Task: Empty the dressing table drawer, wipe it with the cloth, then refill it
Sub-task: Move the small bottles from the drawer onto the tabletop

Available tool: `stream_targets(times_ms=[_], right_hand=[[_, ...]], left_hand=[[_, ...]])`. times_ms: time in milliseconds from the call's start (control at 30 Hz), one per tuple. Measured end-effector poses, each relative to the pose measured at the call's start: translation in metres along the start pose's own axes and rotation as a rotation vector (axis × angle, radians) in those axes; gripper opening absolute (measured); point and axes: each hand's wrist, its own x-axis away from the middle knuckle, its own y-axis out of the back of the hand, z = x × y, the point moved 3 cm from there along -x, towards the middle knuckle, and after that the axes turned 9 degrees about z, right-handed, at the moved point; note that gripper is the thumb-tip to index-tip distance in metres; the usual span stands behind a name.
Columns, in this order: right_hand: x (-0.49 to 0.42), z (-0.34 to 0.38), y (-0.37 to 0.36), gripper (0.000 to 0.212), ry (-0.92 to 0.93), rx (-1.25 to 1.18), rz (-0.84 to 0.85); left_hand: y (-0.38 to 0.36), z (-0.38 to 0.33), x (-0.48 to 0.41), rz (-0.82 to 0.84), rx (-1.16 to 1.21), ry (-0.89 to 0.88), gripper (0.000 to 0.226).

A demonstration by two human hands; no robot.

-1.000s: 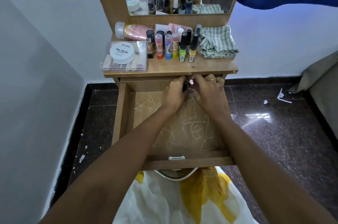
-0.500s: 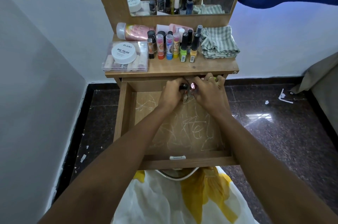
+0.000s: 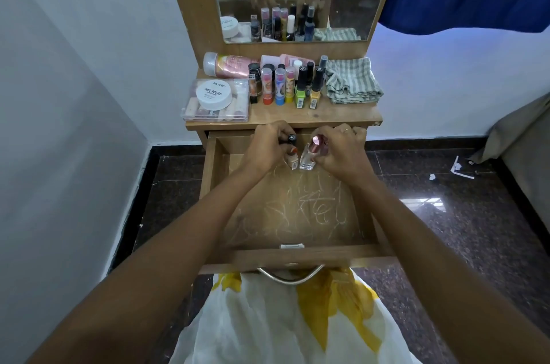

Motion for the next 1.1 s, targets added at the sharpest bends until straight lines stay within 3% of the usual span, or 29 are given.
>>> stream_targets(times_ms=[200, 500, 633, 1100], right_hand=[[-0.004, 0.021, 0.034, 0.032, 0.031, -0.224, 0.105], [-0.034, 0.056, 0.068, 0.049, 0.047, -0.351, 0.083], [-0.054, 0.068, 0.073, 0.046, 0.053, -0.367, 0.072], [-0.082, 0.081, 0.052, 0.040, 0.083, -0.421, 0.071]], left_hand=[[0.031, -0.023, 0.014, -0.039, 0.011, -0.051, 0.021], [0.088, -0.038, 0.008, -0.207, 0.041, -0.068, 0.028], [0.101, -0.037, -0.001, -0.270, 0.030, -0.042, 0.026], [0.099, -0.017, -0.034, -0.240, -0.019, -0.029, 0.032]])
